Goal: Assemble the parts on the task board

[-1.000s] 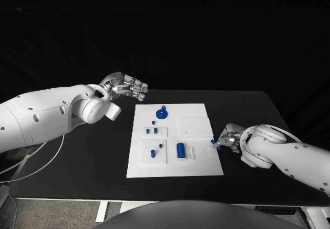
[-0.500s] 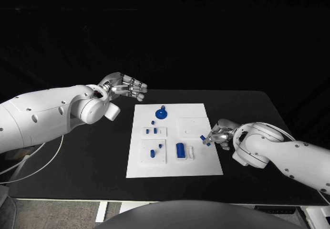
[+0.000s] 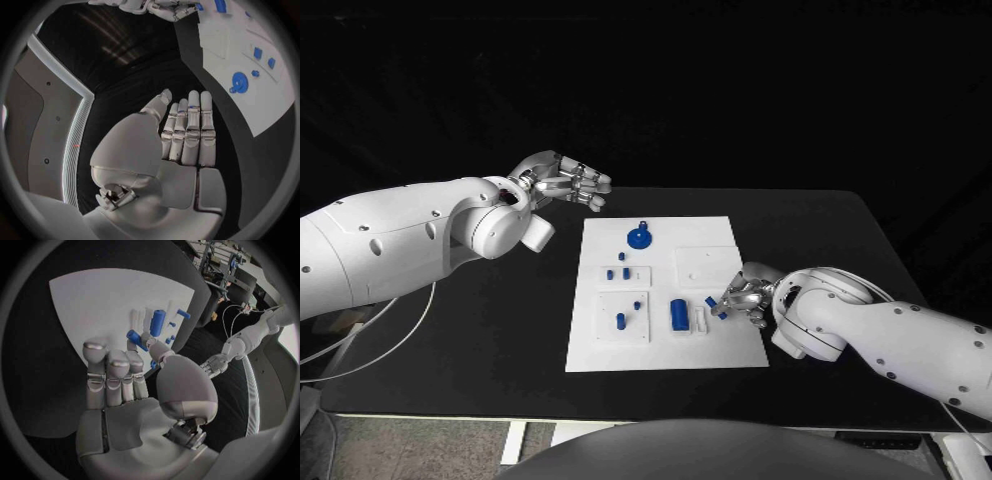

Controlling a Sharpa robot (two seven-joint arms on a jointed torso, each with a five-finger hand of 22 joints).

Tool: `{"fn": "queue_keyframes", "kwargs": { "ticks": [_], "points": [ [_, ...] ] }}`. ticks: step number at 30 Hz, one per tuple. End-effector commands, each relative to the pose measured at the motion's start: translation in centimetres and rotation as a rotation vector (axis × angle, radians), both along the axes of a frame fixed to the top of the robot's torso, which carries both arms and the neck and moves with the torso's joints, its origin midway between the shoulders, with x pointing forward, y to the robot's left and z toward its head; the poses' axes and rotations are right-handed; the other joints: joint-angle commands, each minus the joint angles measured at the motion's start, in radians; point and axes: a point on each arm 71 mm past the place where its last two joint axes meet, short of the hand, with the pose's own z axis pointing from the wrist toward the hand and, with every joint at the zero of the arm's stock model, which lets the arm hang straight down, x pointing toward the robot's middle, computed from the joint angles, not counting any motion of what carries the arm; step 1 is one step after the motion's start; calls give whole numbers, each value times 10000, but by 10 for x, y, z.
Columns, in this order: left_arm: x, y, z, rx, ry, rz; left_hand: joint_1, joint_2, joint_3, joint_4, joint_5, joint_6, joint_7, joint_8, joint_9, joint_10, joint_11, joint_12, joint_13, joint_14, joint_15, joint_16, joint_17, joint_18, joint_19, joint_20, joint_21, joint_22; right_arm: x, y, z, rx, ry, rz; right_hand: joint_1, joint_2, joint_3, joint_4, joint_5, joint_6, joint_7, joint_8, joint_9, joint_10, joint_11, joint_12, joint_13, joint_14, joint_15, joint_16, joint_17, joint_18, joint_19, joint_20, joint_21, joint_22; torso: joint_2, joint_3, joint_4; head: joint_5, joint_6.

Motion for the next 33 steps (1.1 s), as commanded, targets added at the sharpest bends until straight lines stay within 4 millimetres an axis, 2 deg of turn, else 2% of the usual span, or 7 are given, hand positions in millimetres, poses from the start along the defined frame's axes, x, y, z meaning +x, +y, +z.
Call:
{"fn": "queue_keyframes", "kwargs": {
  "ticks": [1,12,23,33],
  "points": [
    [-1,-3,1,-109,12,-125,13,-59,12,49,12,-60,-26,6,-1,-51,2,-18,3,34,52,-26,14,145,90,-7,14,-9,-3,4,-5,4,358,126,12,107,-38,1,73,174,-96,37,-29,147,-72,45,17,18,-31,42,-21,-144,453,4,-37,724,0,3,-8,-3,0],
    [-1,-4,1,-113,36,-166,19,-83,20,74,33,-75,-21,6,-1,-59,6,-18,3,32,54,-26,16,145,92,-6,17,-31,-5,11,-15,-63,603,295,-155,140,-121,181,38,210,-136,36,-70,174,-83,91,52,22,-35,48,-28,-157,452,1,-49,723,4,11,-5,-2,-12],
    [-1,-4,0,-112,65,-196,19,-83,20,74,33,-75,-21,6,-1,-59,6,-18,3,32,54,-26,16,145,92,-6,17,-31,-3,15,-20,-118,657,378,-313,142,-197,422,-44,220,-165,34,-90,191,-95,126,85,20,-42,57,-30,-173,454,-8,-44,724,-1,-4,-2,27,-12],
    [-1,-4,0,-111,88,-213,8,-91,22,88,31,-81,-20,5,-1,-68,9,-18,3,28,57,-25,15,144,88,-2,15,-35,-4,17,-22,-176,770,490,-422,87,-310,607,-134,221,-185,32,-96,192,-103,119,87,20,-50,67,-27,-179,452,-17,-62,722,-1,-2,-8,72,-28]
  ]
}}
